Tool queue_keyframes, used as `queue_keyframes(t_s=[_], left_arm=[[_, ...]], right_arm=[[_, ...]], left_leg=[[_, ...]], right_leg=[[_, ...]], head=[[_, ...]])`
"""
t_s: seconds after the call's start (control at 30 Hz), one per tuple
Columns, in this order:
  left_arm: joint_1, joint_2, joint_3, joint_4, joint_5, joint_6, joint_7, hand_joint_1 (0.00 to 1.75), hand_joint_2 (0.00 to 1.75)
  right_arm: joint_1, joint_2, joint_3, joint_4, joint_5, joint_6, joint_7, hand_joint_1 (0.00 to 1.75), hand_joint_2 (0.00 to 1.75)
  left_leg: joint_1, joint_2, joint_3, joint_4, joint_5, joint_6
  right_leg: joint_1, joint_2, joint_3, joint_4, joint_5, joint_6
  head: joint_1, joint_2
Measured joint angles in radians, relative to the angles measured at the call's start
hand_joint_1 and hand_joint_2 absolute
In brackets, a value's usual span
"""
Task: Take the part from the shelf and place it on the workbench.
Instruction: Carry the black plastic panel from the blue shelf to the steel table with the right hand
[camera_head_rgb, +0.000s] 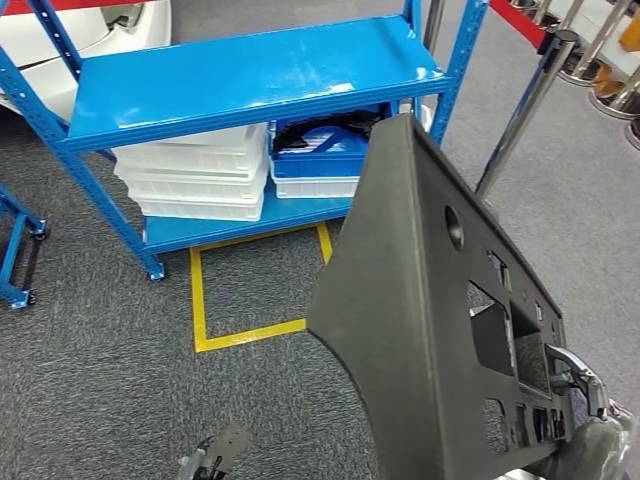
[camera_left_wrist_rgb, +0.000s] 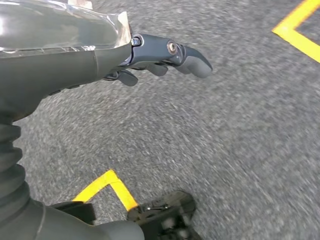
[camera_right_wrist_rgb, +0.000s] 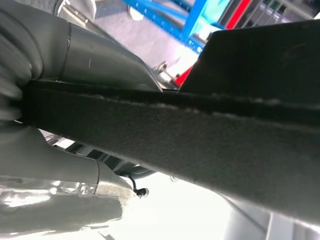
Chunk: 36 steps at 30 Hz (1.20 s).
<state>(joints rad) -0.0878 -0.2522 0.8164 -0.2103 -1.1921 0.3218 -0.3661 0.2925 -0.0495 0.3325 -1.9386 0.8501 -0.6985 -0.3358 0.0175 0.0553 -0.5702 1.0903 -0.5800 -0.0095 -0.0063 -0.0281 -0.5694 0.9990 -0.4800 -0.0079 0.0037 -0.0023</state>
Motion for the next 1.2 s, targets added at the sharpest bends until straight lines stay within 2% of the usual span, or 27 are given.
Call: queue_keyframes(t_s=[0.03, 0.07, 0.1, 0.13, 0.17, 0.2, 0.27, 0.3, 0.33, 0.4, 0.43, 0.47, 0.53, 0.57, 0.6, 0.63, 0.7, 0.9, 0.97, 1.03, 1.07, 1.1, 1.13, 1.17, 1.2], left_arm=[[0.002, 0.0, 0.0, 0.0, 0.0, 0.0, 0.0, 0.0, 1.75], [0.005, 0.0, 0.0, 0.0, 0.0, 0.0, 0.0, 0.0, 1.75], [0.007, 0.0, 0.0, 0.0, 0.0, 0.0, 0.001, 0.0, 1.75], [0.008, 0.001, 0.0, 0.0, 0.0, -0.002, 0.001, 0.0, 1.75], [0.008, 0.002, 0.0, 0.0, 0.0, -0.003, 0.002, 0.0, 1.75], [0.007, 0.003, 0.0, 0.0, 0.0, -0.004, 0.002, 0.0, 1.75], [0.005, 0.004, 0.0, 0.0, 0.0, -0.005, 0.002, 0.0, 1.75], [0.005, 0.004, 0.0, 0.0, -0.001, -0.005, 0.002, 0.0, 1.75], [0.005, 0.004, 0.0, 0.0, -0.001, -0.005, 0.002, 0.0, 1.75], [0.004, 0.004, 0.0, 0.0, -0.001, -0.005, 0.003, 0.0, 1.75], [0.003, 0.004, 0.001, 0.0, -0.001, -0.005, 0.003, 0.0, 1.75], [0.002, 0.004, 0.001, 0.0, -0.001, -0.005, 0.003, 0.0, 1.75], [0.002, 0.004, 0.001, 0.0, -0.001, -0.005, 0.004, 0.0, 1.75], [0.004, 0.005, 0.001, 0.0, -0.001, -0.005, 0.004, 0.0, 1.75], [0.005, 0.006, 0.001, 0.0, -0.001, -0.005, 0.005, 0.0, 1.75], [0.007, 0.006, 0.001, 0.0, -0.002, -0.005, 0.006, 0.0, 1.75], [0.007, 0.006, 0.001, 0.0, -0.002, -0.005, 0.007, 0.0, 1.75], [0.007, 0.006, 0.001, 0.0, -0.002, -0.005, 0.008, 0.0, 1.75], [0.007, 0.006, 0.001, 0.0, -0.002, -0.005, 0.008, 0.0, 1.75], [0.006, 0.006, 0.001, 0.0, -0.002, -0.005, 0.009, 0.0, 1.75], [0.005, 0.006, 0.001, 0.0, -0.002, -0.005, 0.009, 0.0, 1.75], [0.005, 0.006, 0.001, 0.0, -0.002, -0.005, 0.01, 0.0, 1.75], [0.006, 0.006, 0.001, 0.0, -0.002, -0.005, 0.011, 0.0, 1.75], [0.008, 0.007, 0.001, 0.0, -0.002, -0.005, 0.012, 0.0, 1.75], [0.011, 0.007, 0.001, 0.0, -0.003, -0.004, 0.013, 0.0, 1.75]], right_arm=[[-0.001, 0.002, -0.001, -0.001, -0.001, 0.0, -0.002, 1.75, 1.75], [-0.001, 0.004, -0.001, -0.001, -0.002, 0.0, -0.004, 1.75, 1.75], [-0.001, 0.006, -0.002, -0.001, -0.003, 0.0, -0.006, 1.75, 1.75], [0.0, 0.007, -0.002, -0.001, -0.004, 0.0, -0.007, 1.75, 1.75], [0.0, 0.007, -0.003, 0.0, -0.005, 0.0, -0.008, 1.75, 1.75], [0.001, 0.009, -0.003, 0.0, -0.007, 0.0, -0.008, 1.75, 1.75], [0.001, 0.013, -0.003, -0.001, -0.01, 0.0, -0.01, 1.75, 1.75], [0.001, 0.015, -0.003, -0.001, -0.012, 0.0, -0.01, 1.75, 1.75], [0.002, 0.016, -0.004, -0.001, -0.014, 0.0, -0.011, 1.75, 1.75], [0.007, 0.017, -0.006, -0.002, -0.019, 0.0, -0.015, 1.75, 1.75], [0.009, 0.018, -0.008, -0.002, -0.021, 0.0, -0.017, 1.75, 1.75], [0.01, 0.019, -0.009, -0.003, -0.023, 0.0, -0.02, 1.75, 1.75], [0.008, 0.02, -0.013, -0.003, -0.025, 0.0, -0.023, 1.75, 1.75], [0.008, 0.021, -0.014, -0.003, -0.026, 0.0, -0.024, 1.75, 1.75], [0.009, 0.021, -0.015, -0.003, -0.029, 0.0, -0.025, 1.75, 1.75], [0.01, 0.022, -0.016, -0.003, -0.031, 0.0, -0.025, 1.75, 1.75], [0.011, 0.022, -0.017, -0.003, -0.033, 0.0, -0.026, 1.75, 1.75], [0.011, 0.022, -0.017, -0.003, -0.034, 0.0, -0.027, 1.75, 1.75], [0.011, 0.023, -0.017, -0.003, -0.034, 0.0, -0.029, 1.75, 1.75], [0.011, 0.026, -0.019, -0.003, -0.035, 0.0, -0.032, 1.75, 1.75], [0.011, 0.028, -0.021, -0.004, -0.036, 0.0, -0.036, 1.75, 1.75], [0.013, 0.032, -0.025, -0.006, -0.037, 0.0, -0.04, 1.75, 1.75], [0.017, 0.039, -0.03, -0.009, -0.039, 0.0, -0.044, 1.75, 1.75], [0.02, 0.046, -0.036, -0.012, -0.041, 0.0, -0.048, 1.75, 1.75], [0.025, 0.052, -0.041, -0.015, -0.042, 0.0, -0.049, 1.75, 1.75]], left_leg=[[0.0, -0.024, -0.026, 0.063, -0.033, 0.002], [-0.001, -0.035, -0.056, 0.132, -0.062, 0.003], [-0.002, -0.041, -0.08, 0.186, -0.078, 0.005], [-0.003, -0.043, -0.092, 0.208, -0.075, 0.007], [-0.003, -0.046, -0.087, 0.192, -0.052, 0.009], [-0.003, -0.053, -0.066, 0.14, -0.015, 0.012], [0.001, -0.09, -0.015, 0.014, 0.048, 0.018], [0.003, -0.107, 0.001, -0.028, 0.061, 0.019], [0.003, -0.118, 0.007, -0.045, 0.062, 0.019], [0.002, -0.108, 0.007, -0.053, 0.062, 0.023], [0.003, -0.1, 0.008, -0.055, 0.064, 0.027], [0.004, -0.09, 0.009, -0.058, 0.066, 0.032], [0.006, -0.068, 0.01, -0.06, 0.067, 0.038], [0.006, -0.055, 0.01, -0.06, 0.066, 0.039], [0.005, -0.041, 0.01, -0.06, 0.066, 0.039], [0.005, -0.03, 0.01, -0.06, 0.065, 0.039], [0.005, -0.017, 0.01, -0.06, 0.064, 0.038], [0.005, -0.016, 0.01, -0.06, 0.063, 0.038], [0.006, -0.011, 0.011, -0.06, 0.063, 0.038], [0.006, 0.002, 0.015, -0.06, 0.06, 0.035], [0.005, 0.009, 0.018, -0.06, 0.058, 0.032], [0.004, 0.024, 0.022, -0.062, 0.055, 0.024], [0.003, 0.012, 0.003, -0.01, 0.02, 0.016], [0.001, -0.003, -0.025, 0.059, -0.019, 0.008], [-0.001, -0.019, -0.059, 0.136, -0.057, 0.002]], right_leg=[[0.002, 0.012, -0.001, 0.0, 0.001, -0.005], [0.003, 0.026, -0.002, 0.001, 0.002, -0.009], [0.005, 0.041, -0.003, 0.002, 0.003, -0.01], [0.007, 0.056, -0.003, 0.003, 0.003, -0.011], [0.008, 0.071, -0.003, 0.006, 0.003, -0.011], [0.008, 0.086, -0.003, 0.008, 0.002, -0.01], [0.009, 0.113, -0.007, 0.017, 0.0, -0.006], [0.008, 0.125, -0.013, 0.021, 0.0, -0.003], [0.008, 0.135, -0.02, 0.024, 0.002, 0.002], [0.004, 0.15, -0.031, 0.026, 0.005, 0.013], [0.005, 0.14, -0.034, 0.031, 0.001, 0.019], [0.005, 0.12, -0.041, 0.048, -0.012, 0.026], [0.004, 0.064, -0.082, 0.143, -0.067, 0.038], [0.001, 0.048, -0.114, 0.212, -0.1, 0.043], [-0.002, 0.04, -0.142, 0.273, -0.122, 0.048], [-0.005, 0.036, -0.16, 0.311, -0.132, 0.051], [-0.008, 0.033, -0.168, 0.328, -0.128, 0.053], [-0.009, 0.032, -0.166, 0.323, -0.123, 0.053], [-0.009, 0.031, -0.155, 0.302, -0.11, 0.054], [-0.009, 0.018, -0.1, 0.199, -0.057, 0.051], [-0.007, -0.003, -0.066, 0.133, -0.032, 0.049], [-0.001, -0.017, -0.037, 0.072, -0.012, 0.04], [0.003, -0.012, -0.023, 0.039, -0.004, 0.024], [0.007, 0.0, -0.016, 0.018, -0.001, 0.009], [0.01, 0.029, -0.016, 0.013, 0.001, -0.006]], head=[[0.0, 0.0], [-0.001, 0.0], [-0.001, 0.0], [-0.001, 0.0], [-0.001, 0.0], [-0.001, 0.0], [0.0, 0.0], [0.0, 0.0], [0.0, 0.0], [0.0, 0.0], [0.001, 0.0], [0.002, 0.0], [0.005, 0.0], [0.005, 0.0], [0.005, 0.0], [0.005, 0.0], [0.005, 0.0], [0.005, 0.0], [0.005, 0.0], [0.005, 0.0], [0.005, 0.0], [0.005, 0.0], [0.003, 0.0], [0.001, 0.0], [0.0, 0.0]])
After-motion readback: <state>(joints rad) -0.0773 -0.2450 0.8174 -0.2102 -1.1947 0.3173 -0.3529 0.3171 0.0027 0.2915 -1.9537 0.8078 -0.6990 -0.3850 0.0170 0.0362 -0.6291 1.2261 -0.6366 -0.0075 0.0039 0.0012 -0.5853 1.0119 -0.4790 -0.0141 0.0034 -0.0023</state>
